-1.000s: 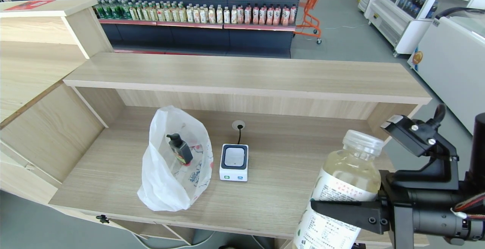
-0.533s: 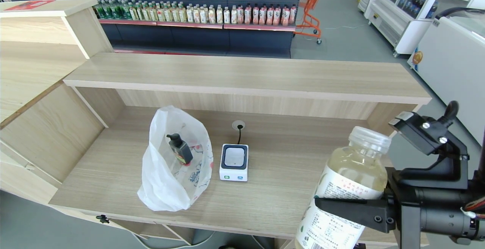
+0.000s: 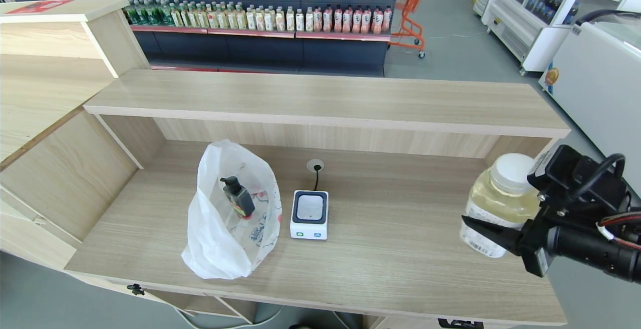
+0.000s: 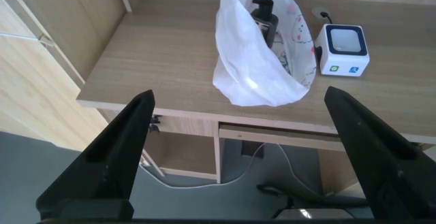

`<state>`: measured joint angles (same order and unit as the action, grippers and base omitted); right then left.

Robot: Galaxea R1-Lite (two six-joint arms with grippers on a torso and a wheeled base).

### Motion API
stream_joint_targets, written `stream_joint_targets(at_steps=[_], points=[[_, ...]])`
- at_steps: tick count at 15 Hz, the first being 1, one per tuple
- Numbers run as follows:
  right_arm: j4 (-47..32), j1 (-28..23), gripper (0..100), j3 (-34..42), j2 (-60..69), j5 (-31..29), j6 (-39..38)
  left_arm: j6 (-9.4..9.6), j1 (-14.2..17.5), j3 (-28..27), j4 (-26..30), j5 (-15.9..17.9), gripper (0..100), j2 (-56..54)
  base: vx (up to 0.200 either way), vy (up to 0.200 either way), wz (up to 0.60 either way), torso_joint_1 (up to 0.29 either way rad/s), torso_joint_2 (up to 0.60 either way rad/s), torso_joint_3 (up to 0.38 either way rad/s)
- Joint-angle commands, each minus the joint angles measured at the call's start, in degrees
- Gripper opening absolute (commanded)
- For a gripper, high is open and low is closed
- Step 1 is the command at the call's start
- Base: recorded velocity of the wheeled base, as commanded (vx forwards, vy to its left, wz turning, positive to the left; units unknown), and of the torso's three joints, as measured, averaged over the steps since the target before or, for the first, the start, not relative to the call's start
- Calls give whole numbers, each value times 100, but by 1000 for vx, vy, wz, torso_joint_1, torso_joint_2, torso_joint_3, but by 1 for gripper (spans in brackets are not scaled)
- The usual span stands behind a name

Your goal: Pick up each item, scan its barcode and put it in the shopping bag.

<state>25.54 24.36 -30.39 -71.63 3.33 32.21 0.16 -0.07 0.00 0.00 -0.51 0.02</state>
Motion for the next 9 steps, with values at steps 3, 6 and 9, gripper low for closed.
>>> stream_joint_targets(at_steps=[3,6,9], points=[[118,-397,0,279,229,-95,1244,2,-1,0,0,-2,100,-2,0,0,0,0,0,0],[566,-485,0,587,246,-87,1982,2,-1,0,0,-2,100,-2,0,0,0,0,0,0],[619,-520,0,692,255,-87,2176,2,-1,0,0,-2,100,-2,0,0,0,0,0,0]])
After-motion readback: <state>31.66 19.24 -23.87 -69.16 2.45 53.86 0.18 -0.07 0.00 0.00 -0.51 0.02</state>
